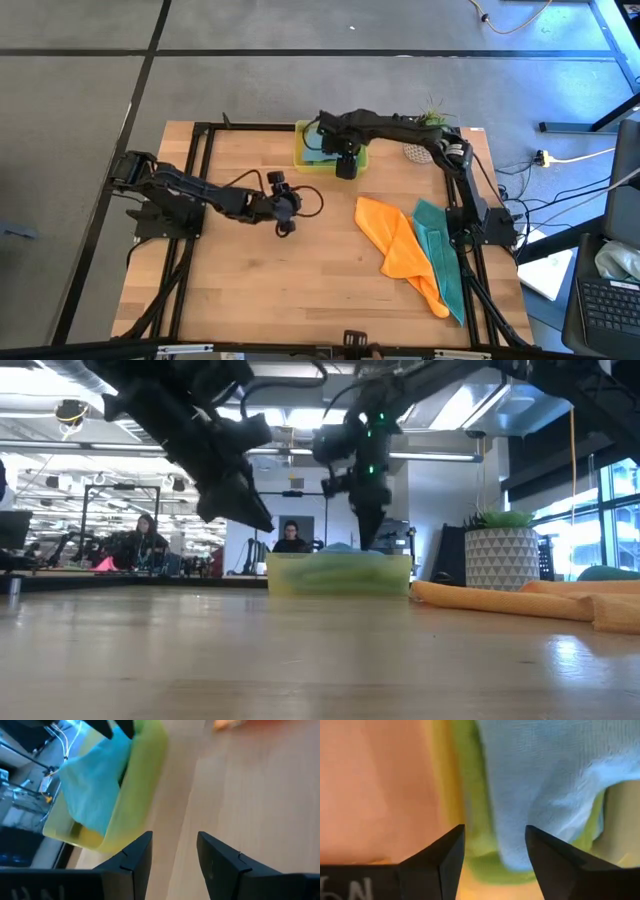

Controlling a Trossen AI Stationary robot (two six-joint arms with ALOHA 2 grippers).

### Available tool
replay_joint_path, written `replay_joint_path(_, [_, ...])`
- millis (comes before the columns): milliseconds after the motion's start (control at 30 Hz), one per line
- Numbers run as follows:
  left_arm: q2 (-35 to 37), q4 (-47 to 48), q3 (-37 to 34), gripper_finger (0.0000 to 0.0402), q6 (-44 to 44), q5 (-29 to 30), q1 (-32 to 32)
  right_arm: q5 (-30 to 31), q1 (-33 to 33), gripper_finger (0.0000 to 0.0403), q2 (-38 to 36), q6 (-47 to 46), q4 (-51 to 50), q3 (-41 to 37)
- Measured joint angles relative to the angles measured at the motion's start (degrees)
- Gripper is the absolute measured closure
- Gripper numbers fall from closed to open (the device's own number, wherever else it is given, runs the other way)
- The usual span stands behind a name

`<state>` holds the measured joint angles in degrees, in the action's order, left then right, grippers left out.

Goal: Fold microfiber towels
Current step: Put the blue folded cloth into the yellow bin

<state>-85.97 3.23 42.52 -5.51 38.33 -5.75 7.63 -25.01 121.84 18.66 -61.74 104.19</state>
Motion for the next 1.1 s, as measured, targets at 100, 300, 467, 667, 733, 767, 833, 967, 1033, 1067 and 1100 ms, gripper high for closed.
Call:
replay_joint_path(100, [0.0, 5.9, 0.0, 0.0254, -1.9, 2.9, 0.1, 6.3, -0.1, 0.0195, 0.0, 2.2, 7.2, -2.3])
replay_joint_path(300, [0.8, 11.1, 0.0, 0.0254, 0.0, 7.5, 1.8, 8.8, -0.1, 0.0195, 0.0, 5.4, 15.1, -1.7])
replay_joint_path(467, [3.7, 11.5, 0.0, 0.0254, -0.8, 6.9, 2.1, -2.4, -1.3, 0.0195, 0.5, 3.8, 16.6, -5.5])
replay_joint_path(667, [7.5, 11.7, 0.0, 0.0254, 0.4, 5.1, 1.9, 1.5, -1.5, 0.0195, 0.3, 3.9, 16.6, -10.8])
replay_joint_path(733, [8.3, 11.9, 0.0, 0.0254, 0.9, 4.2, 1.7, 1.6, -1.4, 0.0195, 0.2, 3.9, 16.4, -10.2])
replay_joint_path(767, [8.5, 11.7, 0.0, 0.0254, 1.1, 4.1, 1.5, 1.6, -1.4, 0.0195, 0.1, 4.0, 16.5, -9.5])
replay_joint_path(833, [8.5, 11.8, 0.0, 0.0254, 1.3, 4.1, 1.0, 1.7, -1.3, 0.0195, -0.3, 4.3, 16.4, -7.8])
replay_joint_path(967, [8.5, 11.8, 0.0, 0.0254, 1.3, 4.1, 0.3, 1.8, -1.0, 0.0195, -0.6, 6.5, 15.4, -2.8])
replay_joint_path(1033, [8.5, 11.8, 0.0, 0.0254, 1.3, 4.1, 0.3, 1.8, -1.0, 0.0195, -0.6, 7.1, 15.9, -0.6])
replay_joint_path(1067, [8.5, 11.8, 0.0, 0.0254, 1.4, 4.1, 0.3, 1.8, -1.0, 0.0195, -0.6, 7.1, 17.5, 0.2])
replay_joint_path(1100, [8.5, 11.9, 0.0, 0.0254, 1.4, 4.1, 0.3, 1.8, -1.2, 0.0195, -0.7, 7.1, 19.0, 0.6])
